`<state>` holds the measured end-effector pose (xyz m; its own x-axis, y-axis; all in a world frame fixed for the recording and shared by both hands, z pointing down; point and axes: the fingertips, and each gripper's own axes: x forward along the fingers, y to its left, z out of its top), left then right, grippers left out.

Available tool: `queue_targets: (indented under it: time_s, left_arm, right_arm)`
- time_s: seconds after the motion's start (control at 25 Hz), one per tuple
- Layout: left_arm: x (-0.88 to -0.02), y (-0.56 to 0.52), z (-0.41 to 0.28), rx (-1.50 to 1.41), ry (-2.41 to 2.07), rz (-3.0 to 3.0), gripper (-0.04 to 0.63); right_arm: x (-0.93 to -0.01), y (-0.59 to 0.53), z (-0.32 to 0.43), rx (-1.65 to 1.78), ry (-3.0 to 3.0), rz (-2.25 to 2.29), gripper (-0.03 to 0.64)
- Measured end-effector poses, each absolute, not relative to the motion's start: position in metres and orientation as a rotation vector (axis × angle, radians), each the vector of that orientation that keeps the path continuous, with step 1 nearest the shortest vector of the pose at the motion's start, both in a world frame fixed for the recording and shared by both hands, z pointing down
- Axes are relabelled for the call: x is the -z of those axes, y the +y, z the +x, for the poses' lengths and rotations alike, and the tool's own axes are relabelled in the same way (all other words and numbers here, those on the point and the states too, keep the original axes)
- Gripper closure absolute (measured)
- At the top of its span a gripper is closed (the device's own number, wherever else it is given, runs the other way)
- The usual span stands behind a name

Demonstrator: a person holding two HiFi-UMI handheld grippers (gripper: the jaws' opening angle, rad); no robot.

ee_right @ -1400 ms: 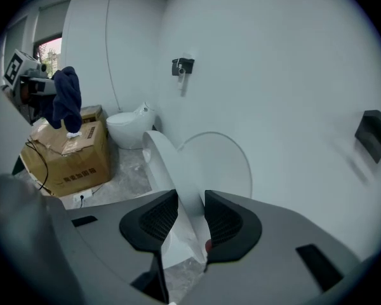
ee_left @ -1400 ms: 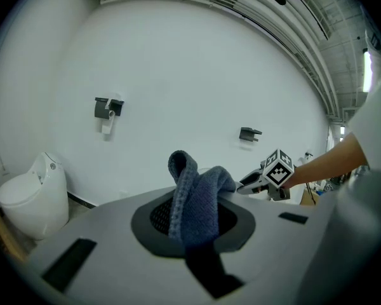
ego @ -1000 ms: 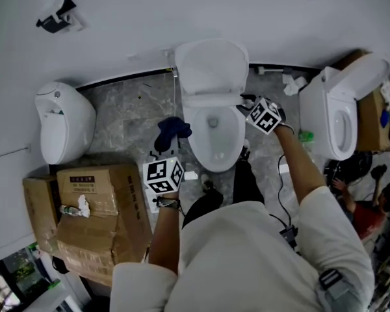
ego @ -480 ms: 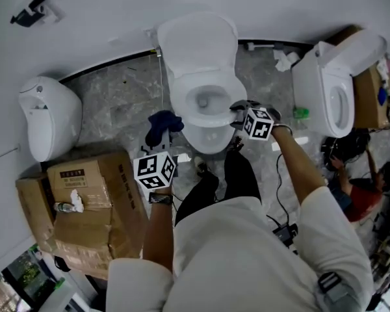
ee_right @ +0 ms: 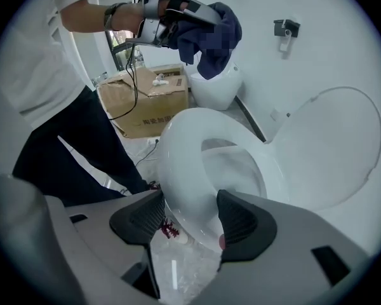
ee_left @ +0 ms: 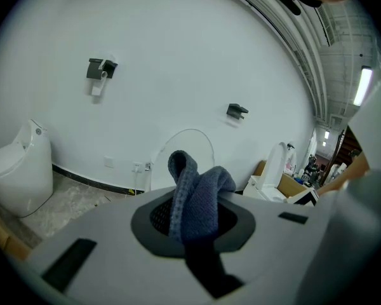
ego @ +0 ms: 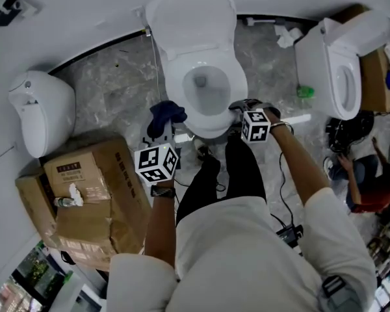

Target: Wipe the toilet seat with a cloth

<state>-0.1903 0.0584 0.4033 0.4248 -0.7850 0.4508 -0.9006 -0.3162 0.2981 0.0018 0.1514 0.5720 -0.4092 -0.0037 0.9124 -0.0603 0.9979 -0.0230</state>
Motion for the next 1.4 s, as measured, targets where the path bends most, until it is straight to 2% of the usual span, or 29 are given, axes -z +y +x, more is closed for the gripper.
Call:
queue_targets:
  time_s: [0.4,1.4]
  left_arm:
    - [-0.448,0.066,-0.168,-0.381,-1.328,2.192,0.552]
    - [-0.582,0.027,-0.147,-0.455,-1.269,2.128,0.552]
  right_arm:
    - [-0.618,0.186,-0.006,-0.253,-1.958,-0.055,0.339]
    - [-0.767,0.227,-0.005,-0.284,-1.944,0.117,0.371]
